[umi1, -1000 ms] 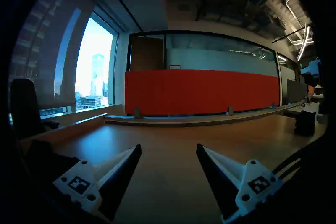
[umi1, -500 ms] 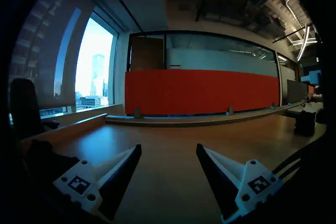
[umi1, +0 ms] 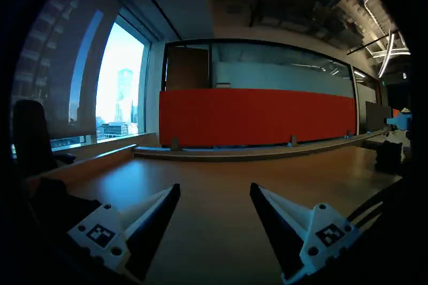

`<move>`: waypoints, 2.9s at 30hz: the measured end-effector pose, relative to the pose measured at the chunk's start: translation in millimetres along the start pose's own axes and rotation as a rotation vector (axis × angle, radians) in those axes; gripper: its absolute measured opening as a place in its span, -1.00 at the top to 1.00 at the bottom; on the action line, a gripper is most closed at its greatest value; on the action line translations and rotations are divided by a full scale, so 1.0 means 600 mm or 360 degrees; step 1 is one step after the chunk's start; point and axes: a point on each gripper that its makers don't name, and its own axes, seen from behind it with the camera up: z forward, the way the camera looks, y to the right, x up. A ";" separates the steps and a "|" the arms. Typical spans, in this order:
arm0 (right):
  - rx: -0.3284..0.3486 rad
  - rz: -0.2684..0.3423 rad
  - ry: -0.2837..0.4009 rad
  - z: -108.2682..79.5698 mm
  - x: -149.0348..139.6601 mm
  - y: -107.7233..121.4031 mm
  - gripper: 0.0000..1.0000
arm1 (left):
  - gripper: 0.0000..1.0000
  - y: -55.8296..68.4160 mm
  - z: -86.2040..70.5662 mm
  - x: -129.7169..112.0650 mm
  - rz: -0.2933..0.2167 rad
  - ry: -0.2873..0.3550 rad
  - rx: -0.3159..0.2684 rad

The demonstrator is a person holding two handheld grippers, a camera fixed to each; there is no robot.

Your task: Fold towel

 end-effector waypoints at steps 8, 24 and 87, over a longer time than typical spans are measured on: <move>0.0003 0.0007 0.0023 -0.004 -0.029 0.011 -0.98 | -0.94 0.000 -0.001 -0.001 0.0000 0.0000 0.0000; 0.0012 -0.0015 -0.0017 -0.016 -0.087 0.015 -0.99 | -0.94 0.001 0.000 -0.002 0.0000 0.0001 0.0000; 0.0016 -0.0035 -0.0024 -0.020 -0.105 0.011 -0.99 | -0.94 0.001 -0.001 0.002 0.0000 -0.0001 0.0000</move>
